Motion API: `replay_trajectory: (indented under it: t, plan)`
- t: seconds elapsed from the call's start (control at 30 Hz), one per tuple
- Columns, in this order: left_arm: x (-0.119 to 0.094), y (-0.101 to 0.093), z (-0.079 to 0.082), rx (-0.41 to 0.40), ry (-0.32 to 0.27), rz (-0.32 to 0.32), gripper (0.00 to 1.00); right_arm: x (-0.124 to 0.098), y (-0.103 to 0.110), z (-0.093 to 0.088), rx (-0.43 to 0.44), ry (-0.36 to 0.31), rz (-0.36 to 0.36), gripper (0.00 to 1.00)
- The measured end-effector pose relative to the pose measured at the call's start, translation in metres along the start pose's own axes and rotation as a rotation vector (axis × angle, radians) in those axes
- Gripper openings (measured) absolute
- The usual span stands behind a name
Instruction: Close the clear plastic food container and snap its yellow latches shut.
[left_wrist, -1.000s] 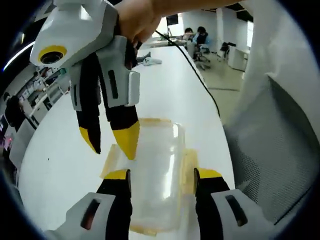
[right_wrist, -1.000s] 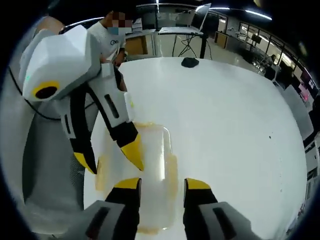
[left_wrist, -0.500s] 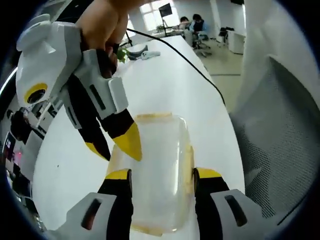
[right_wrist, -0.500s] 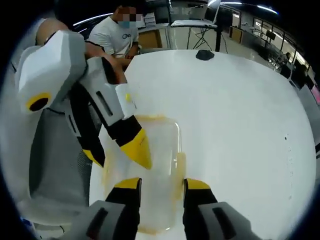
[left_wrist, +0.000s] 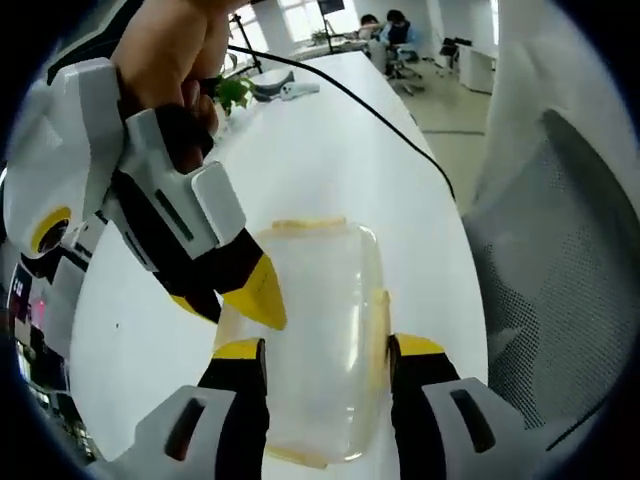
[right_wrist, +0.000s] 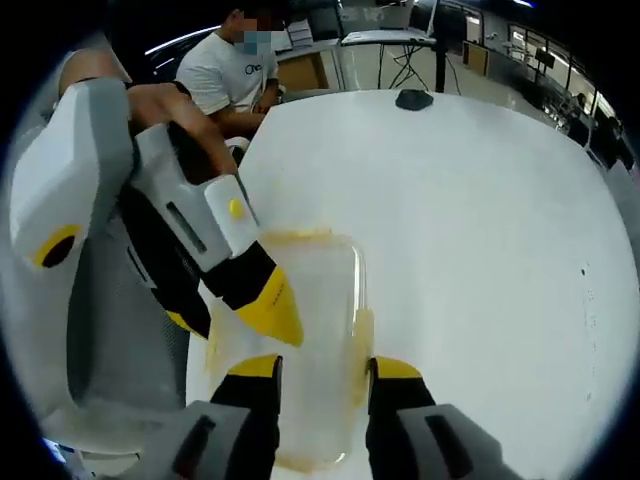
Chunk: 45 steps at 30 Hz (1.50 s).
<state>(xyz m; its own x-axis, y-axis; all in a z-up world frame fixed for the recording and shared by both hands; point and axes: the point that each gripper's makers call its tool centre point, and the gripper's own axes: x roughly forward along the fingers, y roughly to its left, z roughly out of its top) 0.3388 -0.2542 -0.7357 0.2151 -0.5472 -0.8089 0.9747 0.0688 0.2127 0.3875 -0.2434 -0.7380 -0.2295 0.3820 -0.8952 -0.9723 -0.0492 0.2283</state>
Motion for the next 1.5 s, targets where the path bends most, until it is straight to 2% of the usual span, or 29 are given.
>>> replay_trajectory:
  t: [0.2,0.23,0.27,0.3,0.4,0.5,0.53,0.57,0.6,0.63,0.97,1.2,1.3,1.37,1.5]
  plan:
    - [0.001,0.001,0.000,0.005,0.032,-0.002,0.45,0.002,-0.001,-0.001,0.005,0.057,0.022,0.29]
    - [0.002,0.001,0.000,0.004,0.039,-0.003,0.45,0.003,-0.002,-0.001,0.010,0.059,0.033,0.28]
    - [0.003,-0.003,0.002,0.016,0.033,-0.030,0.45,0.008,0.003,0.005,0.049,0.023,0.047,0.28]
    - [0.000,-0.001,0.001,0.010,0.041,-0.014,0.45,0.007,0.001,-0.001,0.025,0.052,0.055,0.28]
    - [-0.001,-0.001,0.001,0.011,0.037,-0.011,0.44,0.005,0.003,-0.004,0.013,0.043,0.058,0.28]
    - [0.001,-0.001,0.002,0.054,0.034,0.030,0.43,0.006,0.003,-0.003,0.012,0.039,0.052,0.28]
    - [0.003,0.009,0.000,0.112,0.068,0.111,0.42,0.007,0.003,-0.003,0.011,0.048,0.048,0.28]
    - [0.012,-0.001,0.002,0.096,0.046,0.070,0.42,0.008,0.003,-0.004,0.023,0.064,0.049,0.28]
    - [0.010,0.004,-0.004,0.064,0.063,0.076,0.42,0.008,0.003,-0.003,0.002,0.073,0.044,0.28]
    - [0.009,0.005,-0.004,0.055,0.043,0.060,0.42,0.008,0.002,-0.002,0.008,0.075,0.046,0.28]
    - [0.008,-0.002,0.000,0.067,0.037,0.070,0.43,0.005,0.001,-0.002,0.010,0.095,0.062,0.29]
    - [0.005,-0.007,0.001,0.092,0.047,0.069,0.44,0.002,0.004,-0.002,-0.001,0.039,0.053,0.30]
    - [0.003,-0.007,0.005,0.040,0.000,0.057,0.45,0.001,0.006,-0.002,0.004,0.023,0.043,0.30]
    - [0.001,-0.005,0.007,-0.010,-0.008,0.048,0.45,0.000,0.006,-0.001,-0.002,0.014,0.027,0.30]
    - [-0.001,-0.004,0.010,-0.064,-0.024,0.012,0.44,-0.003,0.008,0.000,-0.068,0.006,-0.015,0.31]
